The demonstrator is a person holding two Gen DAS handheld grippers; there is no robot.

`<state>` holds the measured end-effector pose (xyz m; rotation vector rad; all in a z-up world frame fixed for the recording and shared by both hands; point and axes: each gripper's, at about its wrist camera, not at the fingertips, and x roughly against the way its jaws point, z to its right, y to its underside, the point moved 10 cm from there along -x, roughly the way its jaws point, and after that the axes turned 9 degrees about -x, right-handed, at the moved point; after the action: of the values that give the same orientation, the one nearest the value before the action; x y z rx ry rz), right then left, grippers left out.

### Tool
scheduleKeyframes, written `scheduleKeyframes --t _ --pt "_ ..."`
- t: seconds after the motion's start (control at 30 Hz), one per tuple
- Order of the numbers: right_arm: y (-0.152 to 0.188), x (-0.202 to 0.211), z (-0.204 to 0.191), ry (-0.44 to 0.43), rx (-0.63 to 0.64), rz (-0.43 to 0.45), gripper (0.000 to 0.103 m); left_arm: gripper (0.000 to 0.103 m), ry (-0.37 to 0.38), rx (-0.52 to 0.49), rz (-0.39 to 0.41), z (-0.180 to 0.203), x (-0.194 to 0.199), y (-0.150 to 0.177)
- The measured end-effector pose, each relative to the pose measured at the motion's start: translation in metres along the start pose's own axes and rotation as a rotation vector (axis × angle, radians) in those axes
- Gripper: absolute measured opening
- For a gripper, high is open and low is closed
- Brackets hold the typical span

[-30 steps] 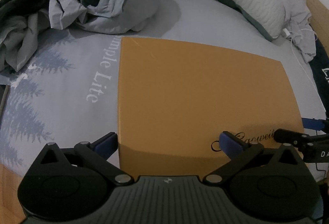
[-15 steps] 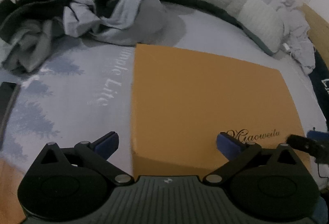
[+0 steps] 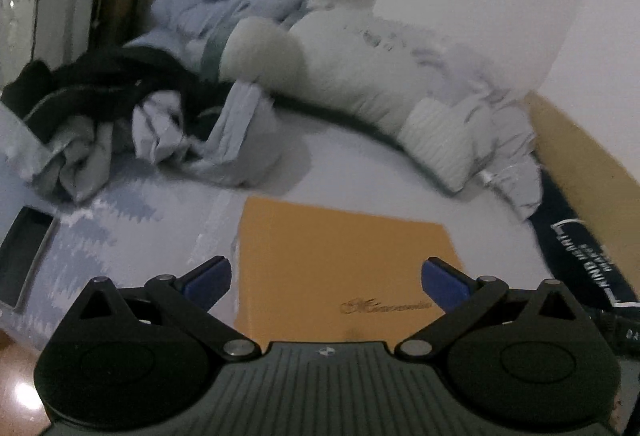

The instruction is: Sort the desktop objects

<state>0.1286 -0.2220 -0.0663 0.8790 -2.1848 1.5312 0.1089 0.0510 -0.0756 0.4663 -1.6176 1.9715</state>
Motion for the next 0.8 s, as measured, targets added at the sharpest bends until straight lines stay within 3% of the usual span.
scheduleKeyframes --t 0.17,0.33,0.47,0.8 --pt "-0.012 0.034 -0.007 -0.042 0.019 0.124 0.103 0.103 0.012 -0.073 0.123 0.018 0.027 -0.011" --pt "-0.008 0.044 -0.015 -0.071 0.061 0.131 0.103 0.103 -0.005 -0.133 0.197 0.031 0.045 -0.014" --pt "0.000 0.043 -0.017 -0.076 0.061 0.109 0.103 0.103 -0.079 -0.253 0.236 0.043 0.049 -0.007" --pt "0.024 0.037 -0.023 -0.090 0.085 0.053 0.103 0.103 -0.094 -0.281 0.170 0.056 0.037 0.020"
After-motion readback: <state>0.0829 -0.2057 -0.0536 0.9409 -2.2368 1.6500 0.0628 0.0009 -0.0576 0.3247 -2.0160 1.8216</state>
